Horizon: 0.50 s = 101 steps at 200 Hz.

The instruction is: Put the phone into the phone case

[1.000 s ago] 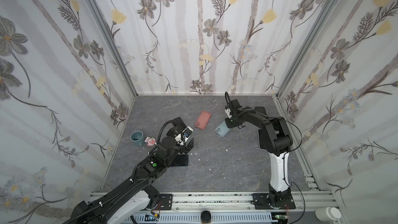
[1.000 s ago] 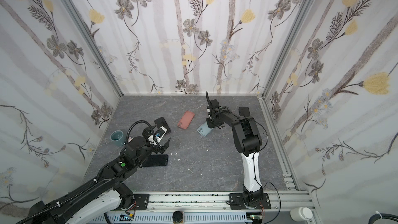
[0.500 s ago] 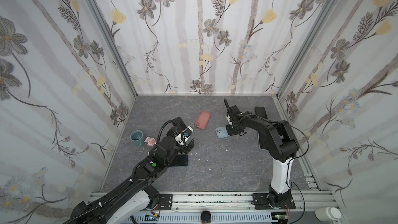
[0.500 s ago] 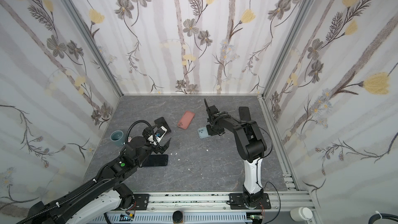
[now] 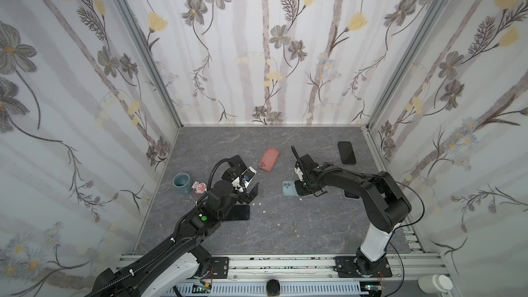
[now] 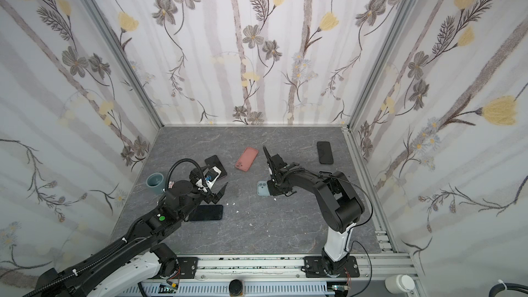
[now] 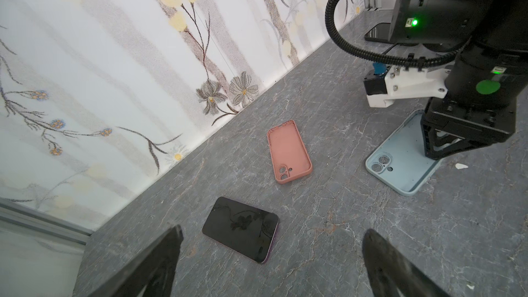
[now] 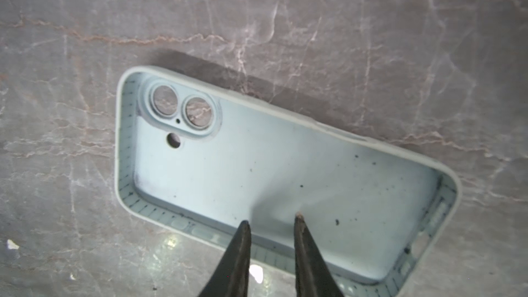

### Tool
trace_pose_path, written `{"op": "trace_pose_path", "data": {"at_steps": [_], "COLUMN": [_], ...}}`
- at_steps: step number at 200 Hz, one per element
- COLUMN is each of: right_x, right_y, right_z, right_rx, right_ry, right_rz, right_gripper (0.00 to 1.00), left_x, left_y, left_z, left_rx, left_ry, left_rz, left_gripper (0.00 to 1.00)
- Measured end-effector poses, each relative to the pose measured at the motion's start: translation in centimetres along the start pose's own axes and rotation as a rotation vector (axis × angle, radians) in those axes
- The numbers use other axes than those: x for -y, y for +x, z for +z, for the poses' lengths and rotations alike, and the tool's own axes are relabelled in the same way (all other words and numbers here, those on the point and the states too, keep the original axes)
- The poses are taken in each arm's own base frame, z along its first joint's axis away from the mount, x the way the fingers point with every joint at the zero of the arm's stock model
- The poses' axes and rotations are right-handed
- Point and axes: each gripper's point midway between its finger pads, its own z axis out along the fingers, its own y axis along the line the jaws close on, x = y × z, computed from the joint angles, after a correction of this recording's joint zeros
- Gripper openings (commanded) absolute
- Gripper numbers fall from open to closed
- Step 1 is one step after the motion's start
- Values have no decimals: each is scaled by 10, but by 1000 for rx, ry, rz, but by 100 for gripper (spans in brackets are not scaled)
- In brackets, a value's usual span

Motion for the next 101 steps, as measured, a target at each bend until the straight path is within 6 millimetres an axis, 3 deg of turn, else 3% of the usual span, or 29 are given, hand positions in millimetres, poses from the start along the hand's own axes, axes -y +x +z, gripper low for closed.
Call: {"op": "trace_pose_path", "data": {"at_steps": [101], "right_x": [-18], "right_y": [15], "right_z": [-15], "right_rx": [14], "right_ry": [-40], "right_rz": [-51], "right_gripper": [29], "left_x": [-4], "left_y": [-3], "left_z": [-3], "left_rx": [10], "left_ry": [-16], "left_rz": [-5], "left_gripper": [100]}}
